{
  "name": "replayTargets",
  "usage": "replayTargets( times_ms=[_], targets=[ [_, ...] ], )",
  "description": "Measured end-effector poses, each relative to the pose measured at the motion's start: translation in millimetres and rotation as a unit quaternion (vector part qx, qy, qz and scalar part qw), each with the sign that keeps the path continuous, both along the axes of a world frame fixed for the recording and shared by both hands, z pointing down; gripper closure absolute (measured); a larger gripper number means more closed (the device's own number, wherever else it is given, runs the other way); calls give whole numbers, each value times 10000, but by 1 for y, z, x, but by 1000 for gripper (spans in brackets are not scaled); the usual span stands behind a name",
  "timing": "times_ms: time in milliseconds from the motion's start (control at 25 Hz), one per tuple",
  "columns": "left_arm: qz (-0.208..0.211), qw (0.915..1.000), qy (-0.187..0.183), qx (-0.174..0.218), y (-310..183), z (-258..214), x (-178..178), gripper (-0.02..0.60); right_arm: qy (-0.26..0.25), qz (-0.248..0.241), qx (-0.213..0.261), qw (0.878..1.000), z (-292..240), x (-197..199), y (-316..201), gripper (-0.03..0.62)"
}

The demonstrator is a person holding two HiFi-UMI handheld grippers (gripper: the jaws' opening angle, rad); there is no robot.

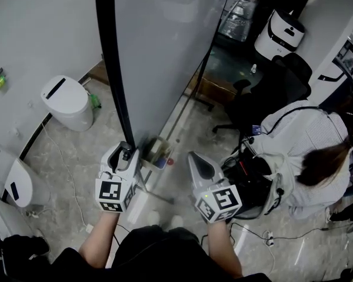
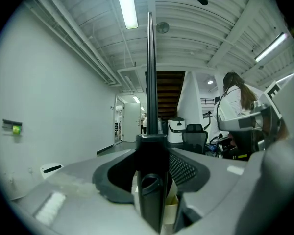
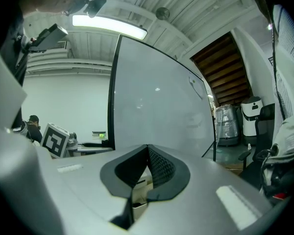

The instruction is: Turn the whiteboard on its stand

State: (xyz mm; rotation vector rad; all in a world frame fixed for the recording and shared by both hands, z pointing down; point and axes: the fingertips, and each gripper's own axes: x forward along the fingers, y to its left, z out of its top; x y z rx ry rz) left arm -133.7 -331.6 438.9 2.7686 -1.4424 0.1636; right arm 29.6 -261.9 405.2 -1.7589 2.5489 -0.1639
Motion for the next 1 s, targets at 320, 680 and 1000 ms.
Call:
replayTargets(
  times_ms=[320,680,1000],
  targets=[
    [-39,10000,20,10,0,-2,2,379,-20,9,-63,10000,6,1,16,586],
    [-245,9997,-6,-2,1,1,3,377,-59,-304,197,9993,-14,10,44,586],
    [-633,9979,-90,-76,14,16,-3,264,-94,-670,242,9974,-13,14,92,586]
  ],
)
